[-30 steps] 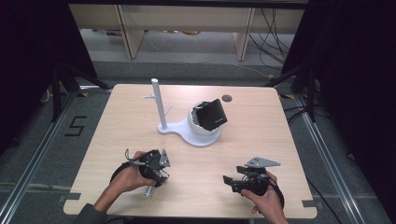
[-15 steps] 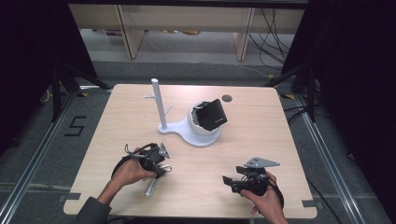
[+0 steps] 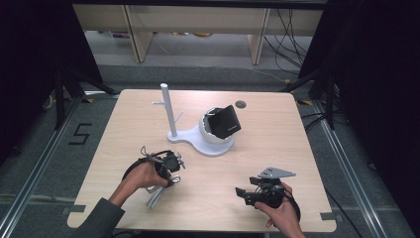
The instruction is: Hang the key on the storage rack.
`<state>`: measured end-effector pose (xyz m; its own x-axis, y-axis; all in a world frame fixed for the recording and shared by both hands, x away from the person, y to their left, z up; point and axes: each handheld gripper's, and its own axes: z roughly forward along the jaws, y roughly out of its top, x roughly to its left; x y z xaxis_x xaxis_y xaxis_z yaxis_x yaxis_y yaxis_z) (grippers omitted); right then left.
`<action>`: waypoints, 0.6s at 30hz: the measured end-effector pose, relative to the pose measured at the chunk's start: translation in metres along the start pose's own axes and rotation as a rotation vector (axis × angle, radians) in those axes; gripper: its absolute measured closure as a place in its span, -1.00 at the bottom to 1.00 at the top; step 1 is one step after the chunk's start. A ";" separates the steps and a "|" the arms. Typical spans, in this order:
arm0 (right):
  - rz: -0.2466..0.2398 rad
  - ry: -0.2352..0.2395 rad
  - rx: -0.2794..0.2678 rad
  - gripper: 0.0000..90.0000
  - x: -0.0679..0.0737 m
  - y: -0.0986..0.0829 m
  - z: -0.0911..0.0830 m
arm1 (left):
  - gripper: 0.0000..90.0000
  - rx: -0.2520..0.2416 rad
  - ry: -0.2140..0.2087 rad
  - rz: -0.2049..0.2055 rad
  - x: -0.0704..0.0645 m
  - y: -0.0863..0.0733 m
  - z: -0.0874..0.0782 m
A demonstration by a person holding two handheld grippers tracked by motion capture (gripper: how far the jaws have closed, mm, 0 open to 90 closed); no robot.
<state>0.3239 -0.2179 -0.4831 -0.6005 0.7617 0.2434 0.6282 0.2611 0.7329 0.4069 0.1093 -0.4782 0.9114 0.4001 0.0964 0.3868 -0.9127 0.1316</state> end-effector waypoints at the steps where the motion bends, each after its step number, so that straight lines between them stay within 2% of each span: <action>1: -0.014 0.002 -0.004 -0.36 -0.001 0.000 0.000 | 0.50 0.018 0.001 0.010 -0.001 0.002 0.000; 2: -0.016 0.002 -0.002 -0.36 -0.001 0.000 0.000 | 0.54 0.025 -0.001 0.015 -0.001 0.003 0.000; 3: -0.015 0.002 -0.002 -0.36 -0.001 0.000 0.001 | 0.55 0.055 -0.001 0.043 -0.001 0.006 0.000; 6: -0.016 0.005 -0.001 -0.36 0.000 0.000 0.000 | 0.57 0.067 -0.002 0.058 -0.001 0.008 0.000; 7: 0.014 0.010 0.010 -0.36 0.003 0.000 0.000 | 0.57 0.073 -0.004 0.066 0.000 0.008 0.000; 8: 0.000 0.011 0.005 -0.36 0.002 0.000 0.000 | 0.58 0.070 -0.005 0.066 0.000 0.008 0.000; 12: 0.000 0.011 0.005 -0.36 0.002 0.000 0.000 | 0.59 0.069 -0.006 0.081 0.000 0.007 0.000; 14: -0.002 0.010 0.005 -0.36 0.002 0.000 0.000 | 0.59 0.059 -0.010 0.076 0.000 0.005 0.000; 16: -0.004 0.010 0.004 -0.36 0.001 0.000 0.001 | 0.60 0.060 -0.001 0.094 0.000 0.005 -0.001; 18: -0.007 0.012 0.004 -0.36 0.001 0.000 0.001 | 0.61 0.050 -0.011 0.092 0.001 0.004 -0.001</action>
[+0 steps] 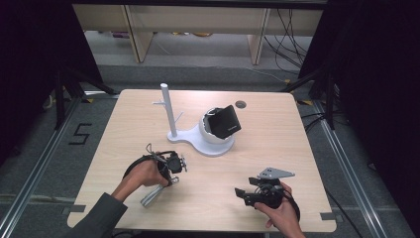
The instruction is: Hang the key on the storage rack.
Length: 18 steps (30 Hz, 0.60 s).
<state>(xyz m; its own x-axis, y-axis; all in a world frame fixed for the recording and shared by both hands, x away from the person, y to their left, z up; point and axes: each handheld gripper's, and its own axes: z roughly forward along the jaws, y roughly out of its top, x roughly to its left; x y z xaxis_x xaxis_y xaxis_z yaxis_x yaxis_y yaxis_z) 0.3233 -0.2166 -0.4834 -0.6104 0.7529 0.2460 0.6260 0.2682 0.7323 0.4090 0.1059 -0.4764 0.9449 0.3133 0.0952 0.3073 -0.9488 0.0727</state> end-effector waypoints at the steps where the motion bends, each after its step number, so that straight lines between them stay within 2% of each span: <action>1: 0.000 0.000 0.000 -0.36 0.000 0.000 0.000 | 0.61 -0.008 -0.003 -0.004 0.001 -0.001 -0.001; 3: 0.002 -0.003 0.001 -0.36 0.000 0.000 0.000 | 0.69 -0.031 -0.007 -0.024 0.003 -0.002 -0.003; 4: 0.004 -0.004 0.000 -0.36 0.000 0.000 0.000 | 0.83 -0.043 -0.013 -0.018 0.005 -0.003 -0.006; 5: 0.003 -0.003 0.001 -0.36 0.000 0.000 0.000 | 0.84 -0.041 -0.025 -0.016 0.005 -0.004 -0.006; 8: 0.004 -0.001 0.004 -0.36 0.000 0.000 0.000 | 0.87 -0.014 0.006 -0.013 0.005 -0.005 -0.003; 10: 0.012 -0.001 0.009 -0.36 0.001 0.000 0.000 | 0.87 -0.017 0.002 -0.024 0.005 -0.006 -0.003; 11: -0.022 -0.008 -0.006 -0.36 -0.001 0.000 0.002 | 0.88 -0.022 0.004 -0.025 0.007 -0.006 -0.003; 14: -0.020 0.002 -0.012 -0.36 -0.002 0.000 0.002 | 0.88 -0.023 0.006 -0.035 0.008 -0.006 -0.002; 18: -0.022 0.005 -0.010 -0.36 -0.002 0.000 0.002 | 0.88 -0.019 0.015 -0.024 0.006 -0.006 -0.003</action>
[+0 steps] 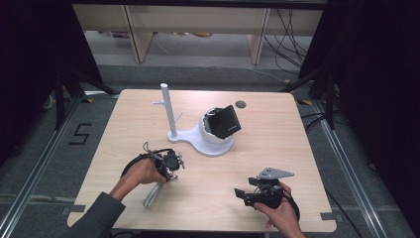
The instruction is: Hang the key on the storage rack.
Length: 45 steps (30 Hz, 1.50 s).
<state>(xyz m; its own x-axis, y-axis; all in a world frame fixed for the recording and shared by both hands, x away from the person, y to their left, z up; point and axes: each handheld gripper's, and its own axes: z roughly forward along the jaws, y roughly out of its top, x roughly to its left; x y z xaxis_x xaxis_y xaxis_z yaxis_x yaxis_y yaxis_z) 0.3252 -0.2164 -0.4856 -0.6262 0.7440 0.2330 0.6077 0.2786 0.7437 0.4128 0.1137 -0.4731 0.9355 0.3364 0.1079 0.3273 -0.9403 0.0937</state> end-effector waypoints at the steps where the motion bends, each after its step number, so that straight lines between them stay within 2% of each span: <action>1: 0.000 -0.002 -0.002 -0.36 0.000 0.000 0.000 | 0.88 -0.010 0.007 -0.004 -0.001 0.000 -0.001; 2: 0.004 -0.011 0.010 -0.36 0.000 0.000 -0.001 | 0.88 -0.008 0.005 0.002 0.000 -0.001 -0.003; 4: 0.000 -0.001 -0.002 -0.36 0.000 0.000 0.000 | 0.88 -0.035 -0.011 -0.010 0.001 -0.003 -0.007; 7: 0.004 -0.014 0.014 -0.36 0.000 0.001 -0.001 | 0.88 -0.057 -0.016 -0.025 0.004 -0.006 -0.017; 8: 0.002 -0.005 -0.003 -0.36 0.000 0.000 0.000 | 0.88 -0.066 -0.011 -0.031 0.005 -0.008 -0.019; 15: 0.001 -0.020 0.012 -0.36 0.000 0.000 -0.001 | 0.88 -0.067 -0.027 -0.059 0.015 -0.017 -0.044; 17: 0.008 -0.004 0.000 -0.36 -0.001 0.000 0.001 | 0.88 -0.069 -0.014 -0.070 0.018 -0.020 -0.051; 21: 0.006 -0.001 0.000 -0.36 -0.001 0.000 0.001 | 0.88 -0.068 -0.005 -0.083 0.025 -0.025 -0.065; 26: 0.006 0.000 0.000 -0.36 -0.001 0.000 0.001 | 0.88 -0.074 0.008 -0.120 0.035 -0.033 -0.084; 28: 0.047 0.004 0.004 -0.36 0.002 -0.001 0.001 | 0.88 -0.073 0.024 -0.138 0.040 -0.036 -0.091; 30: 0.043 0.006 0.004 -0.36 0.002 -0.001 0.001 | 0.88 -0.077 0.041 -0.143 0.046 -0.040 -0.099; 31: 0.007 0.003 0.003 -0.36 -0.001 0.000 0.001 | 0.88 -0.077 0.040 -0.150 0.049 -0.042 -0.102; 37: 0.006 -0.007 0.013 -0.36 -0.002 0.000 0.000 | 0.88 -0.098 0.059 -0.210 0.060 -0.050 -0.124; 38: 0.006 -0.007 0.013 -0.36 -0.002 0.000 0.000 | 0.88 -0.100 0.082 -0.221 0.062 -0.051 -0.128; 44: 0.010 -0.005 0.012 -0.36 -0.001 0.001 0.000 | 0.88 -0.101 0.113 -0.285 0.080 -0.055 -0.150; 45: 0.042 -0.004 0.024 -0.36 0.002 0.001 -0.001 | 0.88 -0.093 0.114 -0.292 0.083 -0.055 -0.154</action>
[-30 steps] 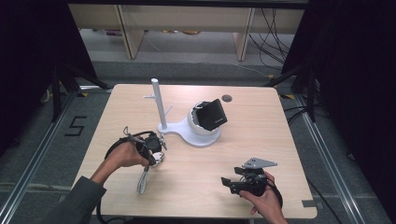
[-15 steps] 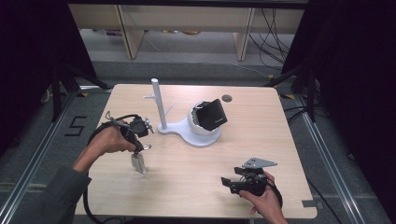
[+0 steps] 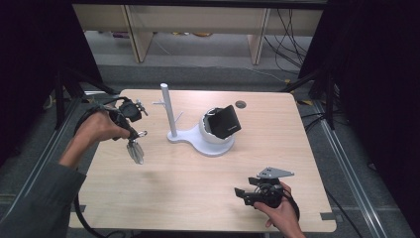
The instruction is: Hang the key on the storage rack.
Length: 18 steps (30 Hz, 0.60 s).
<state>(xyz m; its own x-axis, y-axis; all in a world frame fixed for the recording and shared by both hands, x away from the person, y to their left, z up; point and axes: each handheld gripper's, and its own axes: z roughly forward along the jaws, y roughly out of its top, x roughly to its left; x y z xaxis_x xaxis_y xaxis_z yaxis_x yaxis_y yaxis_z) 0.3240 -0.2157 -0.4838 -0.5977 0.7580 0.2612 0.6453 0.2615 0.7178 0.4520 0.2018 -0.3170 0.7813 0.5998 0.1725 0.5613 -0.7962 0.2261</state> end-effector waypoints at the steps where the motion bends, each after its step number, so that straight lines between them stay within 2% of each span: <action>1: -0.018 0.002 -0.007 -0.36 -0.001 0.000 0.000 | 0.88 -0.001 0.008 -0.006 0.002 0.001 -0.002; 3: -0.035 0.002 -0.014 -0.36 -0.003 0.001 0.001 | 0.88 0.000 0.007 -0.026 0.008 0.004 -0.006; 6: -0.029 0.007 -0.014 -0.36 -0.003 0.001 0.001 | 0.88 -0.004 0.011 -0.047 0.016 0.009 -0.012; 7: -0.050 0.007 -0.016 -0.36 -0.003 0.001 0.001 | 0.88 -0.009 0.007 -0.054 0.018 0.010 -0.013; 10: -0.049 0.013 -0.021 -0.36 -0.003 0.001 0.002 | 0.88 -0.007 0.012 -0.062 0.021 0.013 -0.013; 16: -0.033 0.011 -0.006 -0.36 -0.002 0.001 0.001 | 0.88 -0.009 0.032 -0.107 0.029 0.020 -0.014; 17: -0.009 0.014 -0.001 -0.36 0.001 0.001 0.001 | 0.88 -0.012 0.036 -0.119 0.031 0.021 -0.014; 18: -0.026 0.015 -0.006 -0.36 0.000 0.001 0.002 | 0.88 -0.016 0.037 -0.130 0.033 0.022 -0.014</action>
<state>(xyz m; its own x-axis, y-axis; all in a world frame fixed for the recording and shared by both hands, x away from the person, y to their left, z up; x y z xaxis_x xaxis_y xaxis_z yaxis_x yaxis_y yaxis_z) 0.3254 -0.2148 -0.4845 -0.6213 0.7418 0.2524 0.6269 0.2773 0.7281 0.4862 0.2057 -0.2926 0.6915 0.7007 0.1756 0.6525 -0.7102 0.2644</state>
